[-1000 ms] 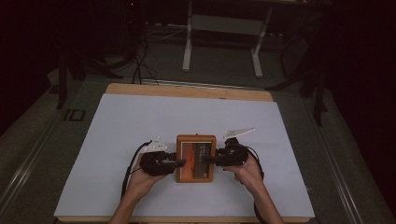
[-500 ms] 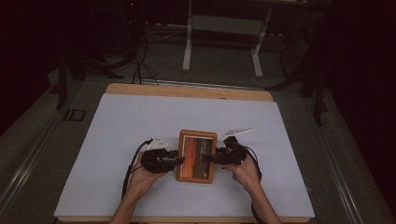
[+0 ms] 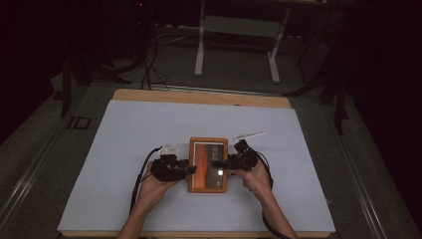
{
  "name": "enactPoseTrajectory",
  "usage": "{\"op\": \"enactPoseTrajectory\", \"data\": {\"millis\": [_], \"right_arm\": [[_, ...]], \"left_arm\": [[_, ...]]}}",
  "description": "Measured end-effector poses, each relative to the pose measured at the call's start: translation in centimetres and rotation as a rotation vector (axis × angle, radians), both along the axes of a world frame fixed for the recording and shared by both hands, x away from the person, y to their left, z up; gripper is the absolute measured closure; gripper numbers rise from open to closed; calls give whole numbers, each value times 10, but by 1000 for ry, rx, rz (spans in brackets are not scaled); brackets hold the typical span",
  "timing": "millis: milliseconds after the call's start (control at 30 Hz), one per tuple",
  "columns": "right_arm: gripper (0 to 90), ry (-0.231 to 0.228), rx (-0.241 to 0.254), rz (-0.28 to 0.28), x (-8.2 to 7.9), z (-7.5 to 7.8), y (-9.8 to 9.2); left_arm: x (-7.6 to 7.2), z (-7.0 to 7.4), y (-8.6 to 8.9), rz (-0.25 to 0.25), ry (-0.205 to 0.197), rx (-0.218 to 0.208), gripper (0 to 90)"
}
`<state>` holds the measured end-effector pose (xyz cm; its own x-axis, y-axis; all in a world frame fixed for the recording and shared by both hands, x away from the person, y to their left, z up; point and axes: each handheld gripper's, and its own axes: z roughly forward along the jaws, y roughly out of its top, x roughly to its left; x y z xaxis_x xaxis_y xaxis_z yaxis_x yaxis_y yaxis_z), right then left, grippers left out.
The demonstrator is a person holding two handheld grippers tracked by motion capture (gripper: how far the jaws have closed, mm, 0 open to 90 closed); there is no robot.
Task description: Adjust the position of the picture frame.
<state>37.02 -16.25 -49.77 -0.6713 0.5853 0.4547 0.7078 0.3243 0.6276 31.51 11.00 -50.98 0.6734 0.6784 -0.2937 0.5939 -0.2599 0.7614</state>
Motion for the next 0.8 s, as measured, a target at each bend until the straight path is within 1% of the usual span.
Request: {"op": "enactPoseTrajectory", "data": {"millis": [100,133,233,267,300,333,367,467,500,533,567,600,633,667,700,733,767,800], "right_arm": [[429,5,-4,-7,0,-1,0],[419,12,-4,-15,0,-2,0],[409,24,-8,-24,2,-5,0],[409,24,-8,-24,2,-5,0],[402,38,-7,-25,4,-7,0],[396,45,-8,-27,5,-8,0],[391,50,-7,-26,6,-9,1],[383,61,-11,-32,8,-10,2],[377,74,-9,-36,10,-12,2],[377,74,-9,-36,10,-12,2],[371,91,-6,-37,13,-15,2],[371,91,-6,-37,13,-15,2],[362,116,-3,-42,16,-17,3],[362,116,-3,-42,16,-17,3],[349,132,-6,-45,19,-20,4],[349,132,-6,-45,19,-20,4],[342,143,-7,-50,20,-22,5],[342,143,-7,-50,20,-22,5]], "left_arm": [[0,0,0,2,4,1,565],[3,-1,-3,9,20,2,557],[7,-2,-4,12,46,1,547],[7,-2,-4,12,46,1,545],[9,-3,-4,12,60,-2,542],[9,-3,-4,12,60,-2,539],[11,-4,-4,16,76,-6,537],[13,-5,-5,20,87,-9,528],[15,-7,-5,29,106,-14,525],[15,-7,-5,29,106,-14,523],[17,-8,-5,31,124,-17,519],[17,-8,-5,31,124,-17,515],[19,-10,-5,37,145,-21,510],[19,-10,-5,37,145,-21,506],[21,-12,-5,45,164,-24,503],[21,-12,-5,45,164,-24,501],[22,-13,-5,51,179,-30,499],[22,-13,-5,51,179,-30,499]]}}
